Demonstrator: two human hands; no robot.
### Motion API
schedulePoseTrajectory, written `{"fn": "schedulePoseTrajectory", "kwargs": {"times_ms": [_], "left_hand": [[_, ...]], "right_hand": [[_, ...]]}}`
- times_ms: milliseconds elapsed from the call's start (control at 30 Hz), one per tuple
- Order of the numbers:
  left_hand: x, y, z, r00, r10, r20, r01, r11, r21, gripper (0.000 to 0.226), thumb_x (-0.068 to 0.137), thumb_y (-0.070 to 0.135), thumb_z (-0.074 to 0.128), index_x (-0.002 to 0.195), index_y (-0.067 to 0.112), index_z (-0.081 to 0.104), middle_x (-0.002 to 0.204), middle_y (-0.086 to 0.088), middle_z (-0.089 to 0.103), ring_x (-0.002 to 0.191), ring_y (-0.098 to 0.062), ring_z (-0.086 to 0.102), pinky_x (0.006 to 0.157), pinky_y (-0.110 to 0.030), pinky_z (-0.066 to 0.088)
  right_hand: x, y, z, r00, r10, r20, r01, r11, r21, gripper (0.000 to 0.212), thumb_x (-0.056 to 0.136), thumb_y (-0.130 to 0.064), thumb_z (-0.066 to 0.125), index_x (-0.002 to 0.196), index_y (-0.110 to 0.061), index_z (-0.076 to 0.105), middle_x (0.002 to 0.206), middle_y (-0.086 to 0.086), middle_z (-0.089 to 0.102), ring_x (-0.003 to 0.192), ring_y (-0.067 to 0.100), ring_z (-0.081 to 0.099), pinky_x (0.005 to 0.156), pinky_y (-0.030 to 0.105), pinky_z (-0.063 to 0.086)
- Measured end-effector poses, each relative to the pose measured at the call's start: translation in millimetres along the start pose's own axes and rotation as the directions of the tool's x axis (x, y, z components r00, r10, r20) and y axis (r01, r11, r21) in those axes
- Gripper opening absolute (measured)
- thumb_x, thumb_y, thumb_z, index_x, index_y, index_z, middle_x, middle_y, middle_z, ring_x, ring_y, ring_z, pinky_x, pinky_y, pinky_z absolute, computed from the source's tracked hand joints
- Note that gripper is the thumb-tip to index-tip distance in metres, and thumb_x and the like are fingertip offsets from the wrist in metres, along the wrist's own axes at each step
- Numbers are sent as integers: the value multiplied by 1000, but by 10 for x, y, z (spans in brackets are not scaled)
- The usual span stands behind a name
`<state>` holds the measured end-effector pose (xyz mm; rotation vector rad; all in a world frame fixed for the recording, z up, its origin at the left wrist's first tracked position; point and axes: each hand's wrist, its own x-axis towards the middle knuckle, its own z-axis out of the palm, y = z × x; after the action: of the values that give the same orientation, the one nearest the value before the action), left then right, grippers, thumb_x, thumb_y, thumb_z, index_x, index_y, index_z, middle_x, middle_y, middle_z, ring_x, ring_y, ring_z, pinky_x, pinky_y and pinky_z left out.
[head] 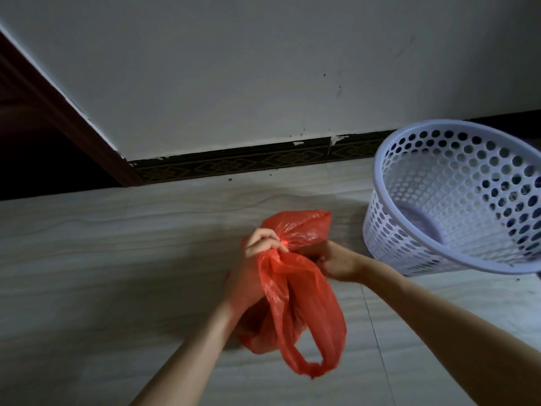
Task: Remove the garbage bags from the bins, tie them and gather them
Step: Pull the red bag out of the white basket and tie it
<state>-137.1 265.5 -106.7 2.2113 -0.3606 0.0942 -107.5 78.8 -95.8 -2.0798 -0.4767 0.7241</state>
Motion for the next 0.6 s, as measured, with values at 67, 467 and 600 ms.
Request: {"fn": "schedulePoseTrajectory", "kwargs": {"times_ms": [67, 467, 600], "left_hand": [[9, -13, -6, 1000, 13, -15, -13, 1000, -13, 9, 72, 15, 61, 78, 19, 66, 94, 18, 47, 90, -8, 52, 82, -21, 42], [-122, -44, -37, 952, 303, -37, -289, 934, 210, 20, 86, 11, 48, 81, 4, 66, 100, 1, 48, 108, -18, 45, 100, -19, 33], [-76, -44, -132, 935, 354, 8, -326, 853, 407, 21, 80, 21, 52, 84, 8, 68, 96, -4, 44, 95, -21, 43, 86, -31, 36]], "right_hand": [[8, -35, -56, 996, 39, -84, -26, 990, 142, 29, 82, 8, 55, 110, 3, 60, 105, 17, 65, 91, 20, 61, 81, 26, 50], [142, -140, 142, 967, -95, -237, 72, 992, -101, 18, 85, -10, 57, 102, -5, 62, 100, 12, 68, 91, 25, 63, 76, 24, 45], [48, -126, 118, 957, -213, -198, 138, 931, -338, 18, 91, -22, 49, 102, -9, 55, 101, 14, 63, 89, 31, 60, 74, 35, 44]]}}
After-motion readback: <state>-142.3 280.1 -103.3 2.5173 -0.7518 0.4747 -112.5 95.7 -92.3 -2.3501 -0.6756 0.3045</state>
